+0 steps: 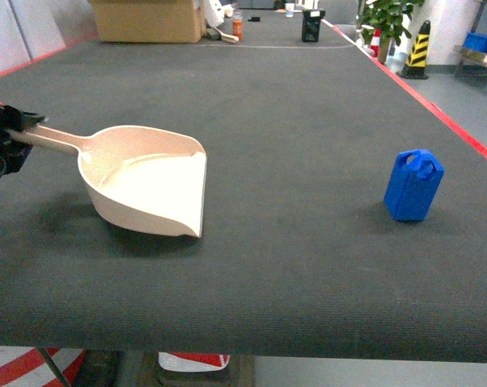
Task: Place part in tray to right shelf
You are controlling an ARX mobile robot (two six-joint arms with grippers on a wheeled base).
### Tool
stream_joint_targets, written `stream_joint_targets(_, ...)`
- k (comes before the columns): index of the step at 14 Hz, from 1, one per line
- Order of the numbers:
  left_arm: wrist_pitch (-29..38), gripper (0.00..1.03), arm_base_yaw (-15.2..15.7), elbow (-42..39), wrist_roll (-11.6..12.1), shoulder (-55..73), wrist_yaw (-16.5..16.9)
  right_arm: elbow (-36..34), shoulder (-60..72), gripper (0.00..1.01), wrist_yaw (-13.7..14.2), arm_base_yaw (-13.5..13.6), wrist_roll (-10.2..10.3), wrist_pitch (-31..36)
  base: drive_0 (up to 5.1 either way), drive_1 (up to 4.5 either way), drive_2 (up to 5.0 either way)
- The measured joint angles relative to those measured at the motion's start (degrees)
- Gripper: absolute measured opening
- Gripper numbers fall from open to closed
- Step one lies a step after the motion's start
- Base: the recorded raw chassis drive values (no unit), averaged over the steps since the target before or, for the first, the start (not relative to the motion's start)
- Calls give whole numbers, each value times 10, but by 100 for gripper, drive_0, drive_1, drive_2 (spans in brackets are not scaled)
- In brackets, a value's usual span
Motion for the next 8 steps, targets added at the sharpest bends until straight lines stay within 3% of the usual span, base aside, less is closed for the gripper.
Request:
stream_joint_targets(2, 77, 15, -22, -74, -15, -56, 28, 0, 0, 98, 0, 0, 0, 0, 0, 0, 0)
stream_joint_targets(5, 195, 13, -94, -192, -58, -180, 47, 0, 0, 98, 0, 0, 0, 0, 0, 0, 0)
stream_joint_targets(8, 194, 13, -152, -249, -71, -210, 46, 0, 0, 98, 0, 0, 0, 0, 0, 0, 0)
